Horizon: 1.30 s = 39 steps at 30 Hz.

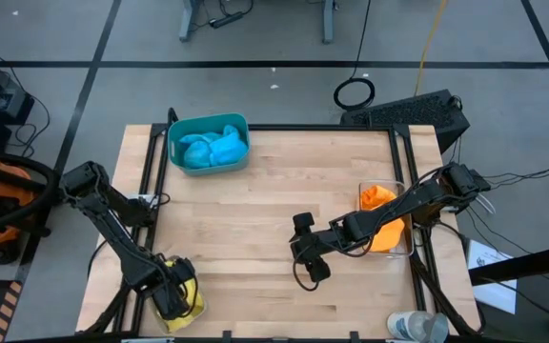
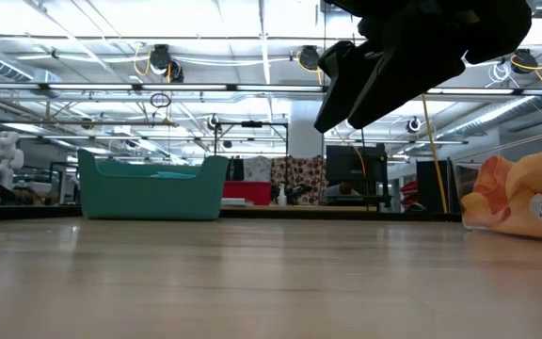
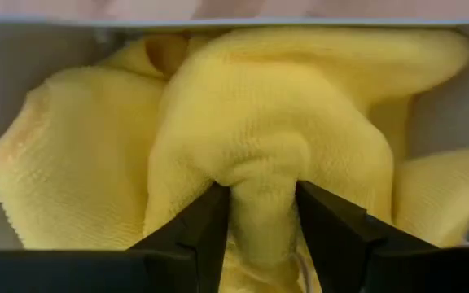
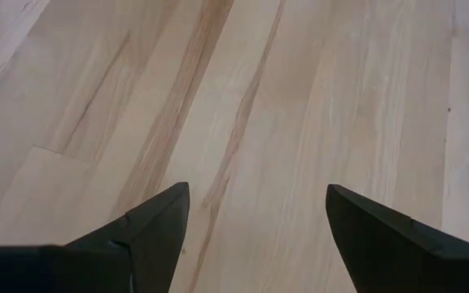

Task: Sort microfiber towel by color & place in baskets
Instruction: Put the yellow microfiber cloth into the gray bin

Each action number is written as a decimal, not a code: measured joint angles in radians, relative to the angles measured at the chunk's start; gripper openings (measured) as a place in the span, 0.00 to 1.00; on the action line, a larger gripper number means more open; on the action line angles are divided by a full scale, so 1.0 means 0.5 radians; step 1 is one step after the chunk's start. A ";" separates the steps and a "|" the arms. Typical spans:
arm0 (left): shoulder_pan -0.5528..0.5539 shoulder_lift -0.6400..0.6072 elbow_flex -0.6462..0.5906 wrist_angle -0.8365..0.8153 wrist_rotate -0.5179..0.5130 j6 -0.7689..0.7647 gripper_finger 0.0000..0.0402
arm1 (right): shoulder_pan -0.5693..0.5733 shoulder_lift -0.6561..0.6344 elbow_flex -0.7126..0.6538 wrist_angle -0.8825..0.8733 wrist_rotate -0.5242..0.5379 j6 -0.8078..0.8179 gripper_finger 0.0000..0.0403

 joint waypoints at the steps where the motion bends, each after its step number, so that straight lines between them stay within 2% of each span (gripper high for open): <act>1: 0.000 -0.005 0.017 0.000 0.001 0.008 0.38 | 0.000 0.000 0.000 0.000 0.000 0.000 0.70; 9: -0.005 -0.082 0.093 -0.006 -0.023 0.032 0.39 | 0.000 0.000 0.000 0.007 0.000 0.001 0.70; 14: -0.005 -0.107 0.093 -0.122 -0.025 -0.006 0.39 | 0.000 0.000 0.000 0.005 0.000 -0.001 0.70; 29: -0.005 -0.126 0.102 -0.237 0.087 -0.177 0.38 | 0.000 0.000 0.001 0.007 -0.001 -0.003 0.70; 39: -0.005 -0.127 0.318 -0.351 0.007 -0.177 0.38 | 0.000 0.000 0.001 0.005 -0.001 -0.009 0.70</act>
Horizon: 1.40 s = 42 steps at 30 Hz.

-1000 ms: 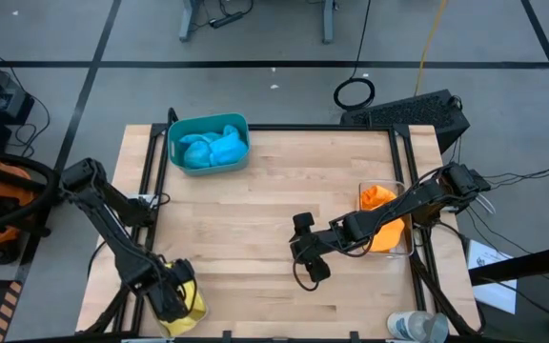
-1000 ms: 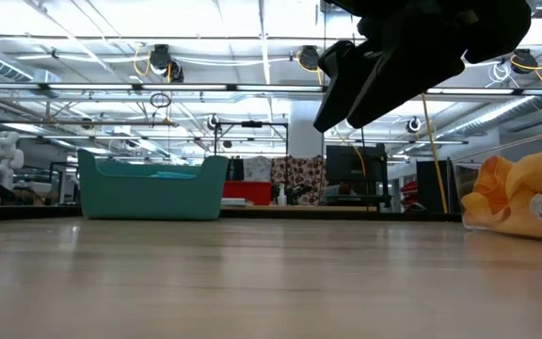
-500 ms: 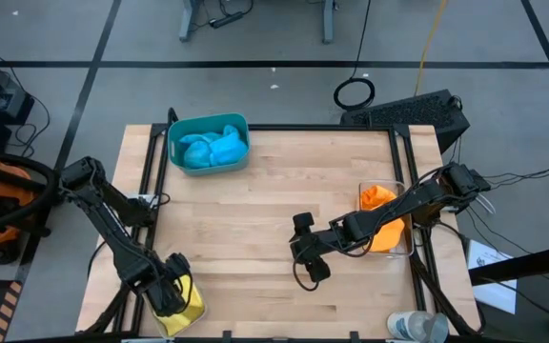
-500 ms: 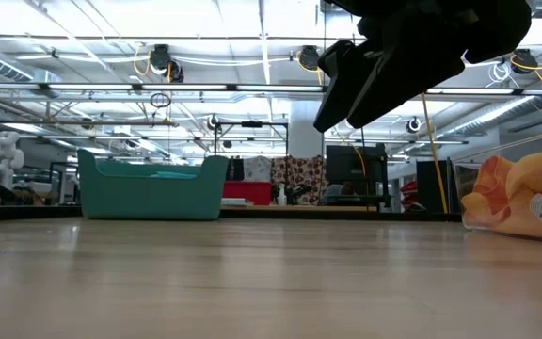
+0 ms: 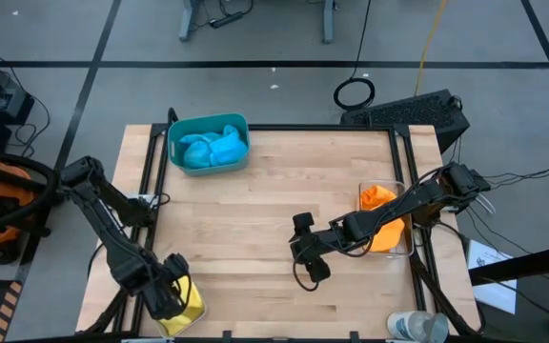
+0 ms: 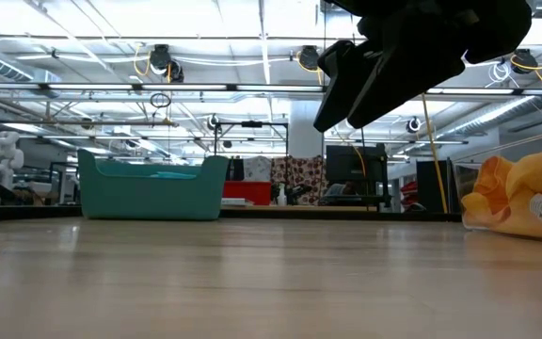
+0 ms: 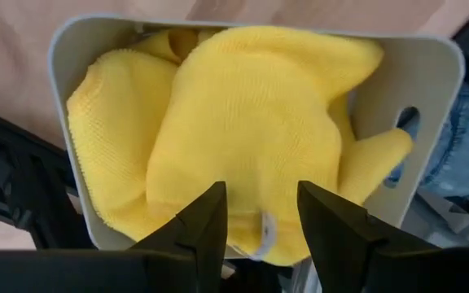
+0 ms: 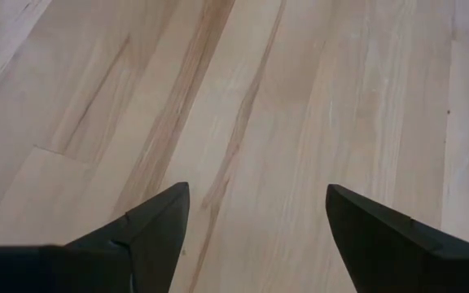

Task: Sort microfiber towel by color & place in baskets
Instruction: Put the yellow microfiber cloth into the gray bin, then return to Home Position

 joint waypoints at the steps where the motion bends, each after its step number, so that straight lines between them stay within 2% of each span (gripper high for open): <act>1: 0.000 -0.001 0.006 -0.013 -0.015 0.000 0.38 | 0.000 0.000 0.000 0.000 0.000 0.000 0.70; 8: -0.067 0.019 0.013 0.056 -0.087 0.000 0.35 | 0.000 0.000 0.000 -0.007 0.000 0.000 0.70; 11: -0.117 0.053 0.005 0.058 -0.128 -0.002 0.26 | 0.000 0.000 0.000 -0.007 0.000 0.000 0.70; 16: -0.180 0.138 -0.028 0.080 -0.253 0.006 0.05 | 0.000 0.000 0.000 0.006 0.000 -0.008 0.70; 18: -0.201 0.181 -0.028 0.117 -0.348 0.023 0.02 | 0.000 0.000 0.000 0.006 0.000 -0.008 0.70; 24: -0.201 0.397 -0.028 0.144 -0.396 0.070 0.01 | 0.000 0.000 0.000 0.006 0.000 -0.002 0.70; 28: -0.191 0.500 -0.028 0.145 -0.346 0.279 0.01 | 0.000 0.000 0.000 0.006 0.000 -0.001 0.70; 34: -0.119 0.444 0.024 0.055 -0.394 0.317 0.02 | 0.000 0.000 0.000 0.017 0.007 -0.007 0.70; 36: -0.107 0.399 0.059 0.013 -0.410 0.317 0.02 | 0.000 0.000 0.000 0.020 0.070 -0.028 0.69; 42: -0.102 0.242 0.097 0.002 -0.425 0.320 0.02 | 0.014 -0.050 0.000 -0.001 0.161 -0.100 0.63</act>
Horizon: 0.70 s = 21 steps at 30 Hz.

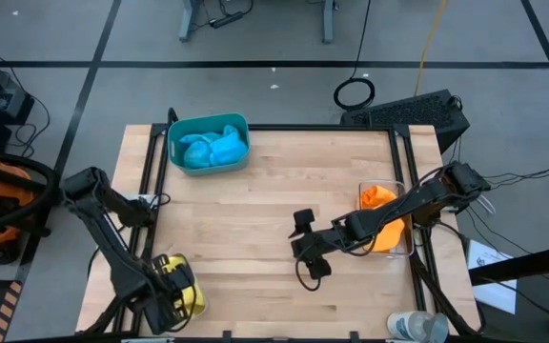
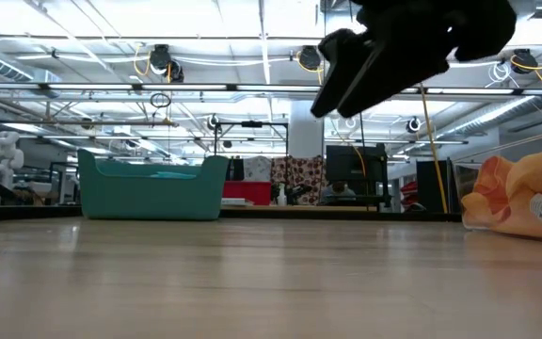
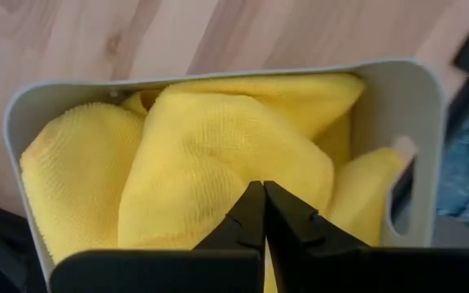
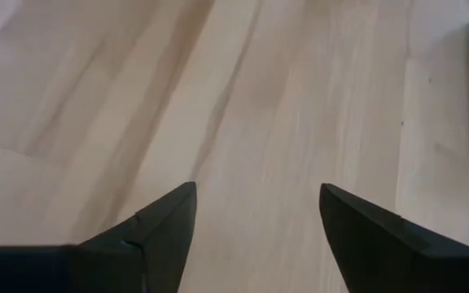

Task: Sort microfiber towel by color & place in baskets
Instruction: Return to Home Position

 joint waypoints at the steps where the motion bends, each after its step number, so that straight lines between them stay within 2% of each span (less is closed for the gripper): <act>1: 0.000 -0.022 0.000 0.000 0.000 -0.001 0.02 | 0.003 -0.014 0.000 -0.002 -0.003 -0.006 0.62; 5: 0.000 -0.087 0.000 0.012 -0.009 0.014 0.02 | 0.029 -0.074 0.000 -0.019 -0.002 -0.037 0.55; 7: 0.000 -0.108 0.000 0.004 -0.077 0.058 0.02 | 0.041 -0.110 0.000 -0.038 0.002 -0.060 0.52; 11: 0.013 -0.122 0.000 0.003 -0.512 0.310 0.02 | 0.058 -0.183 0.000 -0.056 -0.022 -0.155 0.44; 14: 0.048 -0.122 0.000 0.039 -0.941 0.726 0.02 | 0.061 -0.241 0.000 -0.113 -0.118 -0.300 0.32; 18: 0.172 -0.122 0.001 0.283 -1.526 1.562 0.02 | 0.058 -0.367 0.000 -0.125 -0.112 -0.458 0.09; 19: 0.217 -0.122 0.001 0.353 -1.593 1.769 0.02 | 0.046 -0.405 0.001 -0.142 -0.113 -0.481 0.05; 21: 0.323 -0.122 0.002 0.473 -1.624 2.103 0.02 | 0.025 -0.488 -0.007 -0.203 -0.107 -0.481 0.03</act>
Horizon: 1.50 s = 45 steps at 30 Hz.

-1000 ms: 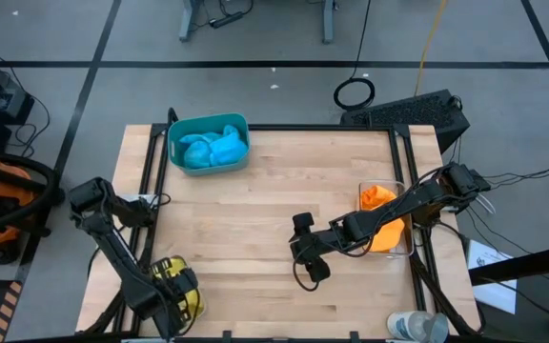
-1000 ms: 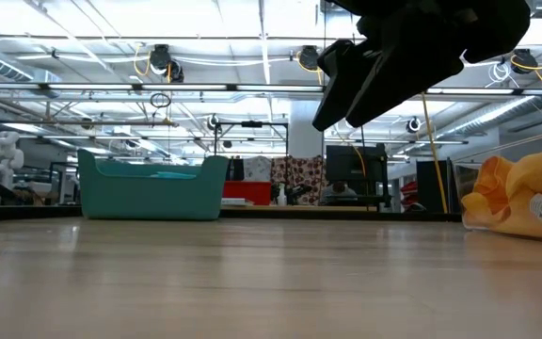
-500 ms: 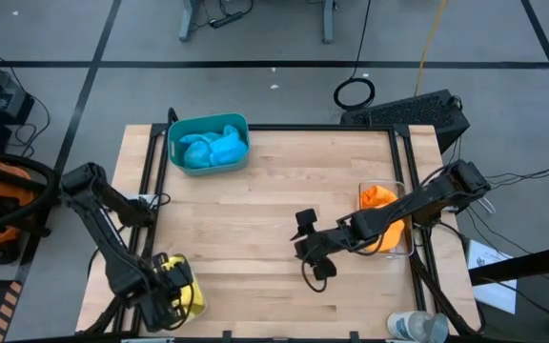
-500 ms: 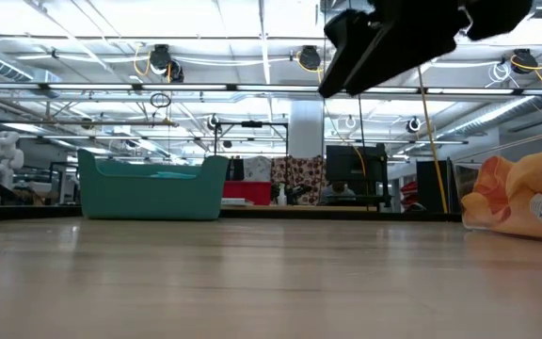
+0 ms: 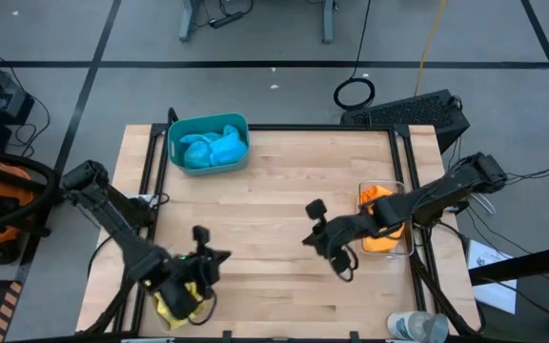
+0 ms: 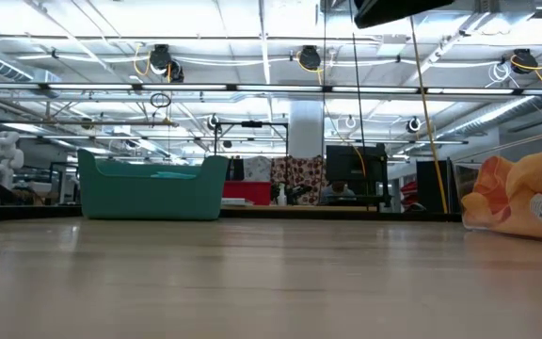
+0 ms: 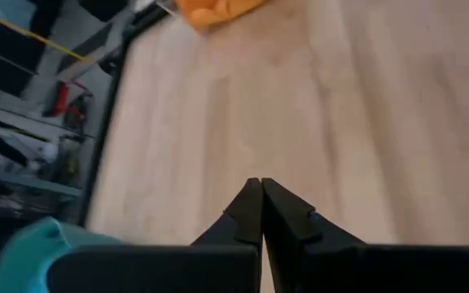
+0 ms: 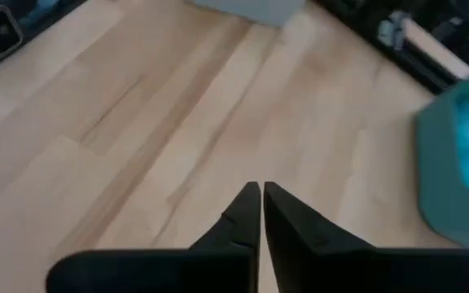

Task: Sort microfiber towel by color & place in baskets
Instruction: Return to Home Position

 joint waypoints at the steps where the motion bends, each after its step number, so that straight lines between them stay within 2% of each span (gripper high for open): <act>1: 0.058 0.000 0.000 0.055 0.000 0.112 0.02 | -0.011 -0.051 -0.020 -0.003 0.002 0.010 0.03; 4: 0.224 0.000 -0.016 0.296 0.001 0.376 0.02 | -0.037 -0.245 -0.144 0.008 0.014 0.058 0.03; 8: 0.385 0.000 -0.181 0.879 0.116 0.818 0.02 | -0.043 -0.548 -0.456 0.199 0.016 0.109 0.01; 12: 0.546 0.000 -0.419 1.525 0.427 1.149 0.02 | -0.043 -0.852 -0.807 0.460 0.001 0.143 0.01; 15: 0.682 0.001 -0.611 1.910 0.690 1.237 0.02 | -0.041 -1.032 -1.028 0.604 -0.001 0.156 0.00; 17: 0.765 0.000 -0.717 2.098 0.781 1.258 0.02 | -0.041 -1.132 -1.145 0.714 -0.001 0.158 0.00; 23: 0.962 -0.010 -0.919 2.348 0.990 1.293 0.02 | -0.041 -1.296 -1.403 1.009 -0.004 0.125 0.00; 30: 1.053 -0.157 -1.111 2.447 1.225 1.230 0.02 | -0.041 -1.303 -1.661 1.458 -0.004 0.020 0.00; 37: 1.076 -0.450 -1.454 2.675 1.237 1.197 0.02 | -0.043 -1.313 -1.811 1.586 -0.005 0.000 0.00; 45: 1.078 -0.803 -1.765 2.740 1.233 1.139 0.02 | -0.043 -1.421 -1.964 1.730 -0.007 0.039 0.00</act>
